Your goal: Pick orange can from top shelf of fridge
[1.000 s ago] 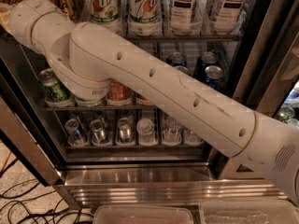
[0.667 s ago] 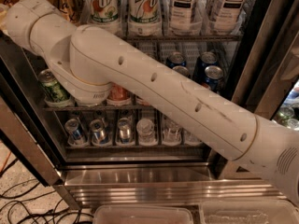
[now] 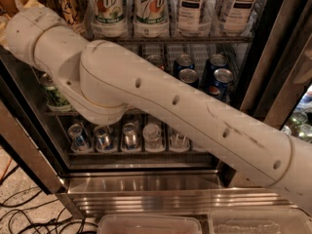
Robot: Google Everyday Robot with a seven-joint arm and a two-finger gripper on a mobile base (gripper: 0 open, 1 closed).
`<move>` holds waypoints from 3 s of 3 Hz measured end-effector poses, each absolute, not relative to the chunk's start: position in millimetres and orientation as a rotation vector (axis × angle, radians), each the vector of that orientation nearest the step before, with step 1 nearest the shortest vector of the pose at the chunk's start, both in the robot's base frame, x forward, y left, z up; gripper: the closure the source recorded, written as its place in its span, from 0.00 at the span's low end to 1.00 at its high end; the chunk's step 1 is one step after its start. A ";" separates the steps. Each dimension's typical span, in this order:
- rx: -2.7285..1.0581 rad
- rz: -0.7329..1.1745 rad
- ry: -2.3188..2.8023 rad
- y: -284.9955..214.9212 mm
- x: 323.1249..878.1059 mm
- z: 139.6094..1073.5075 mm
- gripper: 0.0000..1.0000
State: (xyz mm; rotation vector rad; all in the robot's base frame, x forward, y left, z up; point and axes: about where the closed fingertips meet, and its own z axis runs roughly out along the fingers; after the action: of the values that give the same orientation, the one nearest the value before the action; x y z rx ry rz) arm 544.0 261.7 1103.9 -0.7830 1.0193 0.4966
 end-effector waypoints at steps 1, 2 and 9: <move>-0.784 0.488 1.042 247.8 521.6 1094.7 1.00; -0.777 0.470 1.061 231.9 504.9 1086.4 1.00; -0.670 0.426 1.213 142.5 477.6 1026.5 1.00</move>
Offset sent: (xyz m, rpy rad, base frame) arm -0.0580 -0.0520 -0.0291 -0.0295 0.0393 -0.0648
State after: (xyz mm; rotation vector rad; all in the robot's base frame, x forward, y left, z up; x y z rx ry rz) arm 477.6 142.5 1026.5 -0.6701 1.2130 0.4258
